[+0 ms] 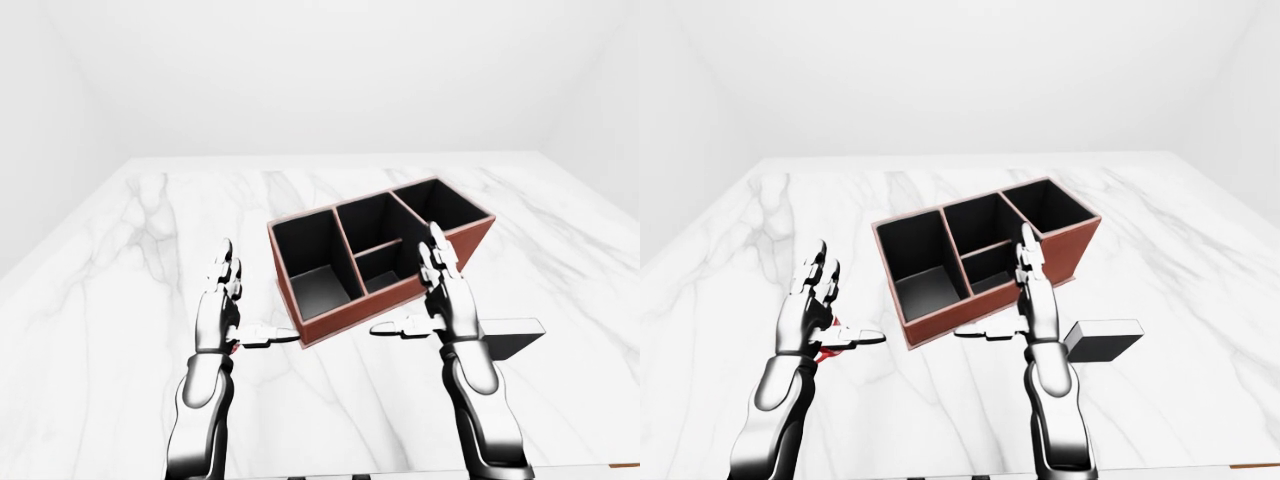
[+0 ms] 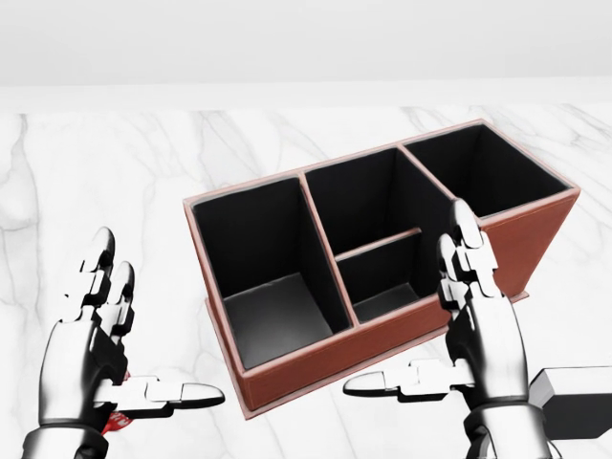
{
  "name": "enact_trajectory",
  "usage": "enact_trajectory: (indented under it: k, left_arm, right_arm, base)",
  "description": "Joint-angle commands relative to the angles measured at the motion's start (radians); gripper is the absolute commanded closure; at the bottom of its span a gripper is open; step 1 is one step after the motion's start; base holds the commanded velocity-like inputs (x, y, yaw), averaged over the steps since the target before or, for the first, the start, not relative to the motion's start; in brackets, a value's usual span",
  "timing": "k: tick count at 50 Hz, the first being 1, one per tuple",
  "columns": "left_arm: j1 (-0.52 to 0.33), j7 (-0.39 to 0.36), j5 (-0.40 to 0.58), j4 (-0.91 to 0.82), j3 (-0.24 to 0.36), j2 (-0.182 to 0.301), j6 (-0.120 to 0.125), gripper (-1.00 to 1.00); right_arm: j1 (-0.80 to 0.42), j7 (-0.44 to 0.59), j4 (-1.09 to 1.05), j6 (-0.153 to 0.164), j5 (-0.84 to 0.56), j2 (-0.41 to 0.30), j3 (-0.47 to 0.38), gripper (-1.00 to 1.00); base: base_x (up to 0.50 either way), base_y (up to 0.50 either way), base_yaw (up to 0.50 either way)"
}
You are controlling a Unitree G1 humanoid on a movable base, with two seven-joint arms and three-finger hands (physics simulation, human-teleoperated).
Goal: Pick up the book and place it in the left compartment of the caddy.
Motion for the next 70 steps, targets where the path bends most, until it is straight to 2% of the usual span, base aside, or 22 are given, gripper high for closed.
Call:
enact_trajectory:
  k: [1,13,18,23,25,26,30,32,42,52,59,62,70]
  left_arm:
    - [0.005,-0.001,-0.004,-0.01,0.005,0.001,0.0,-1.0]
    - [0.007,-0.008,-0.015,0.005,0.019,0.003,0.0,-1.0]
    - [0.017,-0.011,-0.021,-0.01,0.023,0.002,0.0,-1.0]
    - [0.016,-0.012,-0.029,-0.009,0.035,0.004,0.0,-1.0]
    - [0.001,-0.017,-0.036,0.027,0.044,0.007,-0.021,-1.0]
    - [-0.006,-0.019,-0.037,0.051,0.049,0.01,-0.041,-1.0]
    - [0.009,-0.017,-0.04,0.01,0.048,0.008,-0.023,-1.0]
    - [0.026,-0.01,-0.039,-0.046,0.045,0.005,0.0,-1.0]
    - [0.063,-0.006,-0.04,-0.18,0.056,-0.005,0.0,-1.0]
    - [0.07,-0.008,-0.039,-0.169,0.061,-0.011,0.0,-1.0]
    - [0.075,-0.005,-0.038,-0.142,0.058,-0.013,0.0,-1.0]
    - [0.078,-0.005,-0.038,-0.132,0.057,-0.013,-0.011,-1.0]
    - [0.084,-0.005,-0.038,-0.097,0.055,-0.014,-0.052,-1.0]
  right_arm:
    - [-0.007,0.053,-0.084,0.0,0.014,-0.029,-0.032,-1.0]
    - [-0.039,0.171,-0.128,0.0,-0.05,-0.064,-0.091,-1.0]
    - [-0.039,0.25,-0.14,0.0,-0.074,-0.085,-0.118,-1.0]
    - [-0.04,0.278,-0.122,0.0,-0.118,-0.098,-0.165,-1.0]
    - [-0.039,0.298,-0.124,0.0,-0.129,-0.111,-0.195,-1.0]
    - [-0.039,0.31,-0.126,0.0,-0.133,-0.117,-0.208,-1.0]
    - [-0.039,0.346,-0.14,0.0,-0.15,-0.129,-0.251,-1.0]
    - [-0.039,0.357,-0.143,0.0,-0.165,-0.139,-0.277,-1.0]
    - [-0.036,0.418,-0.136,0.0,-0.242,-0.167,-0.336,-1.0]
    - [-0.025,0.524,-0.153,0.0,-0.306,-0.19,-0.38,-1.0]
    - [-0.014,0.622,-0.135,0.0,-0.403,-0.224,-0.389,-1.0]
    - [-0.016,0.655,-0.123,0.0,-0.447,-0.229,-0.398,-1.0]
    - [-0.024,0.655,-0.091,0.0,-0.544,-0.255,-0.423,-1.0]
  base:
    - [0.0,0.0,0.0]
    - [0.0,0.0,0.0]
    - [0.0,0.0,0.0]
    - [0.0,0.0,0.0]
    - [0.0,0.0,0.0]
    - [0.0,0.0,0.0]
    - [0.0,0.0,0.0]
    - [0.0,0.0,0.0]
    - [0.0,0.0,0.0]
    - [0.0,0.0,0.0]
    - [0.0,0.0,0.0]
    - [0.0,0.0,0.0]
    - [0.0,0.0,0.0]
